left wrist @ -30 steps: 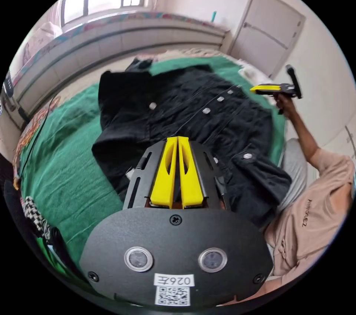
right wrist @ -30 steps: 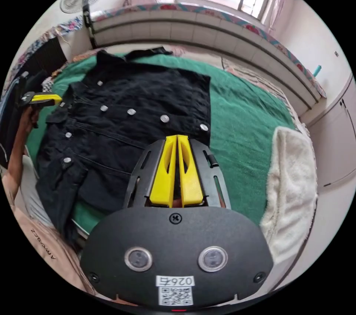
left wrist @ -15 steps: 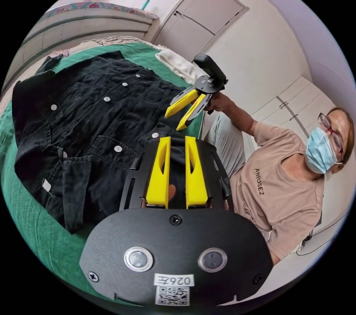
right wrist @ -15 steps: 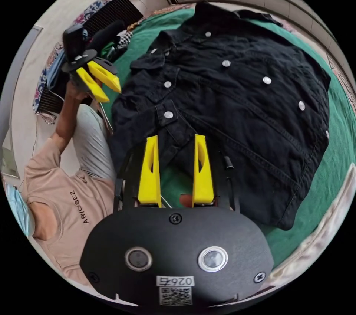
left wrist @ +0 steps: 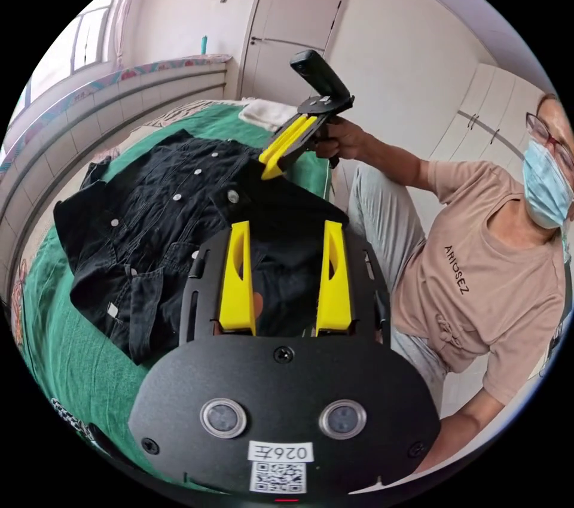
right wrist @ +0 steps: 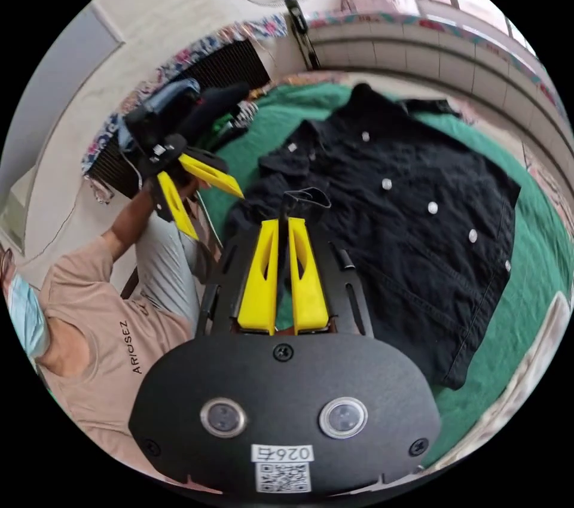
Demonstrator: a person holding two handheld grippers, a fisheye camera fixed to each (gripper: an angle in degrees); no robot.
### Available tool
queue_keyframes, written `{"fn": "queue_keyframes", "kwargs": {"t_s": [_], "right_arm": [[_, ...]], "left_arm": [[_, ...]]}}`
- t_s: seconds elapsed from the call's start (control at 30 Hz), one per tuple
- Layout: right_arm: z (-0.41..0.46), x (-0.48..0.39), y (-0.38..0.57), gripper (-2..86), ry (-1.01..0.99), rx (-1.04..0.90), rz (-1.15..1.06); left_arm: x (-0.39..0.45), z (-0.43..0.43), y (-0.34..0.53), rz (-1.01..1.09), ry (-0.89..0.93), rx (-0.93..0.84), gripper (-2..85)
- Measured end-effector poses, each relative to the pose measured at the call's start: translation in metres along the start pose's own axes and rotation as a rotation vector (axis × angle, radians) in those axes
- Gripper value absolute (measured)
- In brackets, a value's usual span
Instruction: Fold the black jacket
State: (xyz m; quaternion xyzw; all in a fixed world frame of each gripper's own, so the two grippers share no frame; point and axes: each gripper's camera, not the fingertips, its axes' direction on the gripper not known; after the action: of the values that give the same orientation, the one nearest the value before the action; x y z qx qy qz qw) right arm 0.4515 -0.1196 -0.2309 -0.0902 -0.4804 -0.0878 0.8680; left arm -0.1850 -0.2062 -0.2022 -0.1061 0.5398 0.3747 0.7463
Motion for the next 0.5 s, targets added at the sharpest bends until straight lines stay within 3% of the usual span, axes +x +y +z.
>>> {"fn": "queue_keyframes", "kwargs": {"t_s": [0.17,0.33,0.4,0.5], "right_arm": [[-0.108,-0.062,0.052,-1.0,0.01,0.439,-0.218],[-0.174,-0.098,0.112,-1.1,0.063,0.726,-0.325],[-0.19,-0.103,0.131,-1.1,0.065,0.805,-0.327],[-0.207,-0.1,0.154,-1.1,0.066,0.883,-0.304]], "left_arm": [[0.024,-0.01,-0.005,0.011,0.003,0.002,21.9],[0.037,-0.002,-0.01,0.011,-0.016,-0.024,22.0],[0.04,0.003,-0.015,0.017,0.009,-0.04,16.8],[0.047,0.013,-0.029,0.048,0.108,-0.143,1.5]]}}
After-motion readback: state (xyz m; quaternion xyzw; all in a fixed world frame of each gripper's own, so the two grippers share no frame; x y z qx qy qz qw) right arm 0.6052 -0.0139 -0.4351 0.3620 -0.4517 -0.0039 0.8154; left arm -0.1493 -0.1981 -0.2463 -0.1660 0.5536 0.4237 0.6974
